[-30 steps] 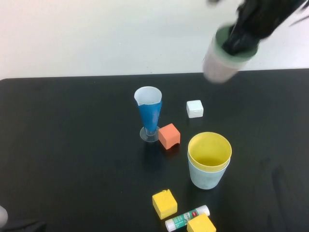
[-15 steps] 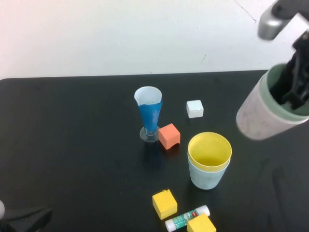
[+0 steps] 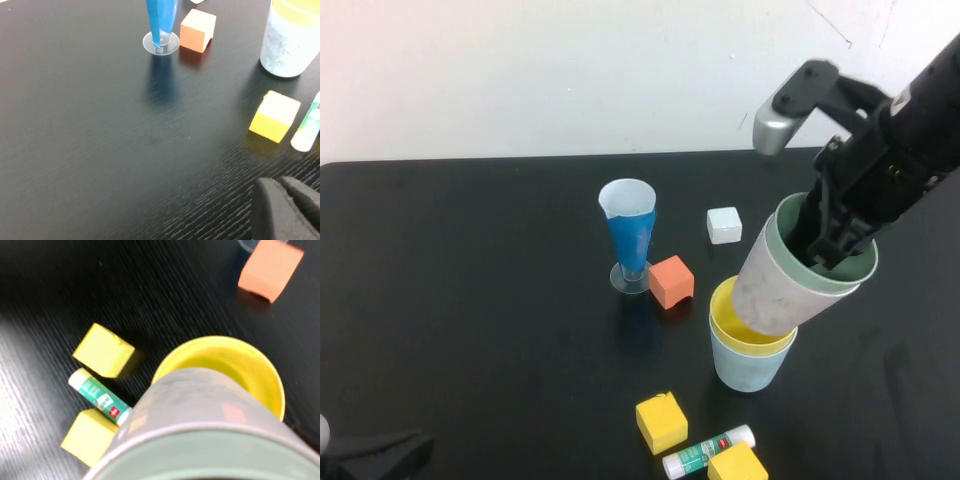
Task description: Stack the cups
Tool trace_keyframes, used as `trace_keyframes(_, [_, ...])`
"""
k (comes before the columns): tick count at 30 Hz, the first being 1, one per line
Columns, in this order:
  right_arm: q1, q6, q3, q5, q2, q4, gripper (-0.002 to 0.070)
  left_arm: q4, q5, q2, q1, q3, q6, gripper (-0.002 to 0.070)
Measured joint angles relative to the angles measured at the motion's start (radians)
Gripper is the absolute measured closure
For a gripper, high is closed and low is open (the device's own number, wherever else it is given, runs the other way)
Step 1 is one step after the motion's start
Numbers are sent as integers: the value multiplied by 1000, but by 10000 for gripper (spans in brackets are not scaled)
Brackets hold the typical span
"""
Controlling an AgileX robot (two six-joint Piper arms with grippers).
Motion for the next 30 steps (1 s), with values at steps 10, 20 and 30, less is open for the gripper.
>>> trace_keyframes(10, [0,0,0,-36,51,-2,489,0,-14,0,0,0,0,676])
trace_keyframes(20, [0,-1,-69,60,14,-2,584,0,4,0,0,0,0,676])
trace_keyframes(30, [0,-51,182,16,-488,46,676,42,6,0,0,0,7,676])
